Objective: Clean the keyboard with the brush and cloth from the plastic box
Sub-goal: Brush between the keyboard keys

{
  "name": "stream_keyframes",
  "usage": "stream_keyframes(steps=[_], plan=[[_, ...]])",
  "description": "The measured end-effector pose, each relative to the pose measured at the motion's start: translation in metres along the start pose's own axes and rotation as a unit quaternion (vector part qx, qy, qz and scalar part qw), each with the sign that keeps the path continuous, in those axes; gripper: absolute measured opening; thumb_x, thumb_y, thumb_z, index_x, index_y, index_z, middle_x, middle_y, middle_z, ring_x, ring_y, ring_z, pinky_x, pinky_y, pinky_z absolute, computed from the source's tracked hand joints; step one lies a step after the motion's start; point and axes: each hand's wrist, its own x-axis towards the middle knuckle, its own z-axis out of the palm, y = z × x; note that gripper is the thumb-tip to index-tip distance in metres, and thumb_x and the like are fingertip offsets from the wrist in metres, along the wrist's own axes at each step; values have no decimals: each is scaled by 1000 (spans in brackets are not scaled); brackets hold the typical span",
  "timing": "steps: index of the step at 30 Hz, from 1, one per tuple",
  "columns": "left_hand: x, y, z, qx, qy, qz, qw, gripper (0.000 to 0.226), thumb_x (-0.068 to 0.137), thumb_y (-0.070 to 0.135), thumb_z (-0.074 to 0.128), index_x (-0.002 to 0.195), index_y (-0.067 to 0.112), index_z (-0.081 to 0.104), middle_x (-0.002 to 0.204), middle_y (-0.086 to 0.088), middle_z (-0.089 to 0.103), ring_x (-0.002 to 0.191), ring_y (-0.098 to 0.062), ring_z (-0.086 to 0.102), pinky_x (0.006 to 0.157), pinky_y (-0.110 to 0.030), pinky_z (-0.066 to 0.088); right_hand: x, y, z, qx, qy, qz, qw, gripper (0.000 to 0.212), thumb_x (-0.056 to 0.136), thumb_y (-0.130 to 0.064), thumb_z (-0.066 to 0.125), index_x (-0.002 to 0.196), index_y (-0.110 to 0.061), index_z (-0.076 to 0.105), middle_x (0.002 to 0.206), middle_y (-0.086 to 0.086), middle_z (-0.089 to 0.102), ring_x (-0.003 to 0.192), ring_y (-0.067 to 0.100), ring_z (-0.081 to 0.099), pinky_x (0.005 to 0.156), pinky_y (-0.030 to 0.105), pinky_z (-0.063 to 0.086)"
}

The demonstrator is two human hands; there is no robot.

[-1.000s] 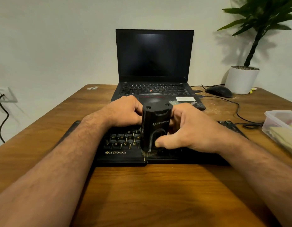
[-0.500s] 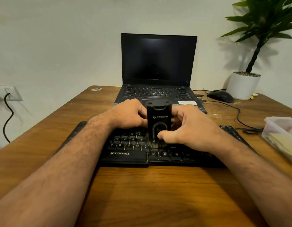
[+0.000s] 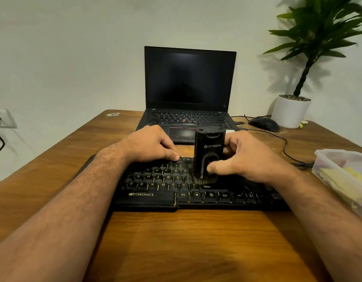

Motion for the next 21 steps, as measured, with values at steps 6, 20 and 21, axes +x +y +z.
stream_keyframes(steps=[6,20,21], plan=[[1,1,0,3,-9,9,1000,13,73,46,81,83,39,80,80,22,74,83,5,66,86,-26,51,13,6,1,-71,117,9,991,37,76,-19,83,107,-35,69,94,-14,75,89,1,70,88,34,57],[3,4,2,9,-5,0,1000,9,73,44,81,79,36,80,79,20,74,84,3,65,86,-27,52,-15,11,-6,-9,161,50,986,37,77,-14,83,103,-34,67,92,-11,75,81,2,72,75,28,60],[2,4,2,9,-2,-4,1000,10,73,45,81,78,37,80,79,20,74,84,3,65,86,-28,52,-17,10,-6,-2,157,51,986,37,77,-13,83,104,-34,67,92,-10,75,82,4,73,74,27,59]])
